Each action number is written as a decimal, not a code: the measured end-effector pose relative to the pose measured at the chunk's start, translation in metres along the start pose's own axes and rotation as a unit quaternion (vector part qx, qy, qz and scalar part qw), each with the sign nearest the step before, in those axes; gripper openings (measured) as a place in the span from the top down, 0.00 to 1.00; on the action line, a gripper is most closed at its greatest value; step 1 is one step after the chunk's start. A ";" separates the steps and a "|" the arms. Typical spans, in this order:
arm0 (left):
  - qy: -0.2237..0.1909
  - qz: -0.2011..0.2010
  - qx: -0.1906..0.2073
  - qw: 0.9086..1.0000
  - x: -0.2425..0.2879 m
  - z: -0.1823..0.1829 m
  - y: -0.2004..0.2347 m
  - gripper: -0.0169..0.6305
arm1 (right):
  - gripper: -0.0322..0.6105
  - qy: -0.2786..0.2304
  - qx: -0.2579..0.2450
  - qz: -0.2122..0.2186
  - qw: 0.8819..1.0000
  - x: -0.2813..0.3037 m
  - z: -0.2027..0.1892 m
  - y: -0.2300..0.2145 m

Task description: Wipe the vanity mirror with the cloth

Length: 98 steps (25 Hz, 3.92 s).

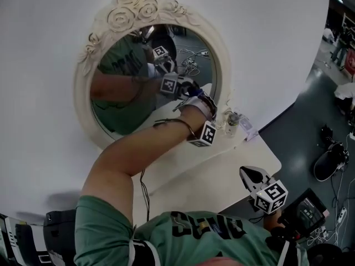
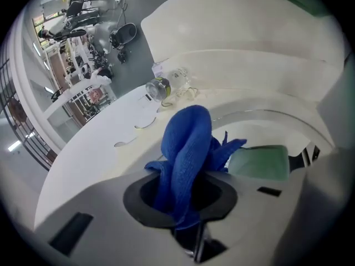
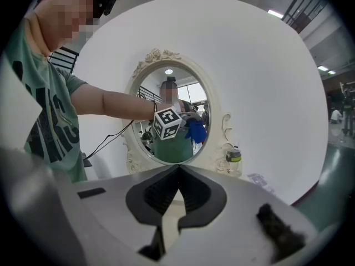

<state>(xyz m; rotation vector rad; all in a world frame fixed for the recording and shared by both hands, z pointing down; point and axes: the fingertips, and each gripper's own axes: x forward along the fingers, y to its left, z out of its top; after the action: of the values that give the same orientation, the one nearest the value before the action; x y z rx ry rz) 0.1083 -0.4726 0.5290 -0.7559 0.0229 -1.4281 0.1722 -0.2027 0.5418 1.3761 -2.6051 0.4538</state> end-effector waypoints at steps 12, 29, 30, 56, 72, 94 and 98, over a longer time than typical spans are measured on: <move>0.001 0.035 0.003 0.999 0.014 0.010 0.031 0.85 | 0.94 -0.002 0.006 -0.005 1.000 -0.006 -0.001 -0.003; 0.008 -0.078 -0.049 0.996 -0.196 -0.099 -0.192 0.85 | 0.94 0.001 -0.075 0.110 0.991 0.058 0.045 0.111; 0.010 -0.097 -0.054 0.994 -0.201 -0.103 -0.206 0.85 | 0.94 0.003 -0.080 0.116 0.990 0.061 0.046 0.118; -0.046 -0.151 -0.048 0.986 -0.106 -0.042 -0.203 0.84 | 0.94 0.020 -0.057 0.062 0.996 0.035 0.028 0.071; -0.098 -0.092 -0.023 0.991 0.013 0.049 -0.051 0.84 | 0.94 0.022 -0.011 -0.028 0.999 -0.020 0.001 -0.023; -0.072 -0.030 -0.058 0.995 -0.137 -0.033 -0.108 0.84 | 0.94 0.007 -0.067 0.055 0.996 0.020 0.040 0.068; -0.036 -0.096 -0.062 0.993 -0.177 -0.073 -0.185 0.84 | 0.94 0.004 -0.088 0.105 0.991 0.047 0.049 0.109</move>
<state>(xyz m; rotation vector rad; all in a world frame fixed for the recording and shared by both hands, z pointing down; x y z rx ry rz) -0.1187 -0.3397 0.4876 -0.9313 -0.0163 -1.5920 0.0559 -0.1978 0.4882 1.0504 -2.7190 0.2470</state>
